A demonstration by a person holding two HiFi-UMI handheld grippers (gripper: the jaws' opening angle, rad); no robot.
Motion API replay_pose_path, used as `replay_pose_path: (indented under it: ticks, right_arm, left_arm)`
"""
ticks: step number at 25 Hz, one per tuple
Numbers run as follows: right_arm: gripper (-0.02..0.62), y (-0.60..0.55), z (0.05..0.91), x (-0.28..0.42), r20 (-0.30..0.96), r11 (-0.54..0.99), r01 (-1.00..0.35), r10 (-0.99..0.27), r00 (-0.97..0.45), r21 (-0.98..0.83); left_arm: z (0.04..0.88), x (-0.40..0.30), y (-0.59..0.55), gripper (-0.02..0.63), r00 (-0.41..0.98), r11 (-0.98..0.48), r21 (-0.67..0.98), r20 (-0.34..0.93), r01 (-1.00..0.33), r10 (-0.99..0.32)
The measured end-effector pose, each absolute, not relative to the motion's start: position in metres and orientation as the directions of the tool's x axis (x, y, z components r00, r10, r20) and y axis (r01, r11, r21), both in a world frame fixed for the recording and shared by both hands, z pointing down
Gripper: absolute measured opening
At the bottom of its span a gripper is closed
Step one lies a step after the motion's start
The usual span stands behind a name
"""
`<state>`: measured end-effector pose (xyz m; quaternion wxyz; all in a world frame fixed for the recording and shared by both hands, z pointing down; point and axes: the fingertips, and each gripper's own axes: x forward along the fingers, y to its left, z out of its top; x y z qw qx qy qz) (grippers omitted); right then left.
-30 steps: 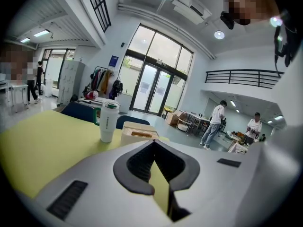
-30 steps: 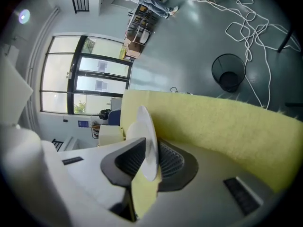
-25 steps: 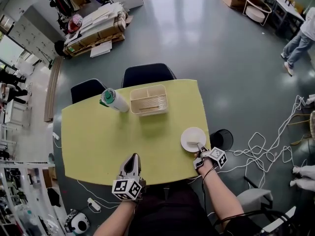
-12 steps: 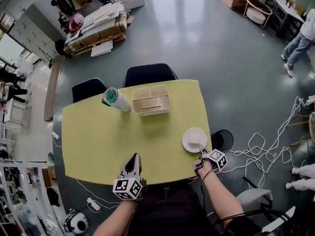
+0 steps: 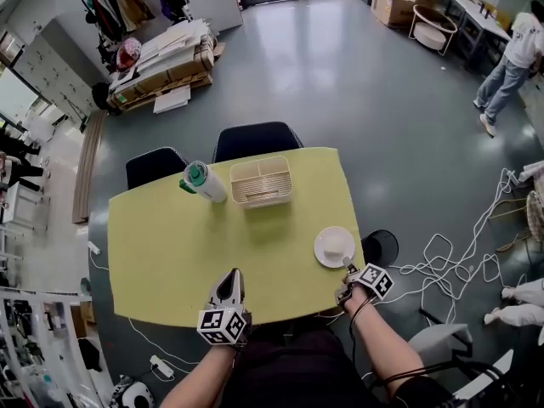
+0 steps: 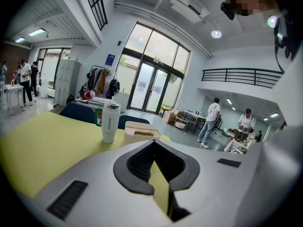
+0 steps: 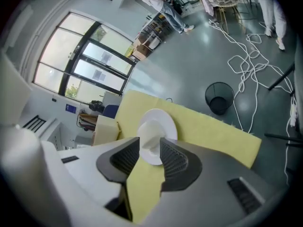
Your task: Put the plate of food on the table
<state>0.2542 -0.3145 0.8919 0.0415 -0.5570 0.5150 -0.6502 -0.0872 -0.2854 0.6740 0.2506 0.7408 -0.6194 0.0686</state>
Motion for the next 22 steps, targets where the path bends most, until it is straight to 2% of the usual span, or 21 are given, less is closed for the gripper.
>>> replay_pose_path:
  ticks: [6, 13, 18, 22]
  right_arm:
    - [0.046, -0.332, 0.796, 0.213, 0.610, -0.195, -0.686, -0.663, -0.434, -0.701]
    - [0.024, -0.329, 0.673, 0.119, 0.459, 0.188, -0.729, -0.668, -0.586, -0.658]
    - [0.020, -0.311, 0.601, 0.060, 0.419, 0.459, -0.760, -0.642, -0.642, -0.461]
    - [0.017, -0.292, 0.568, 0.030, 0.401, 0.580, -0.763, -0.650, -0.645, -0.286]
  left_arm:
    - [0.644, -0.102, -0.281, 0.009, 0.246, -0.130, 0.315, 0.366, -0.940, -0.897]
    - [0.609, -0.131, -0.267, 0.009, 0.247, -0.128, 0.331, 0.350, -0.935, -0.903]
    - [0.583, -0.150, -0.261, 0.009, 0.247, -0.132, 0.332, 0.335, -0.934, -0.909]
    - [0.566, -0.159, -0.249, 0.009, 0.265, -0.152, 0.337, 0.319, -0.929, -0.910]
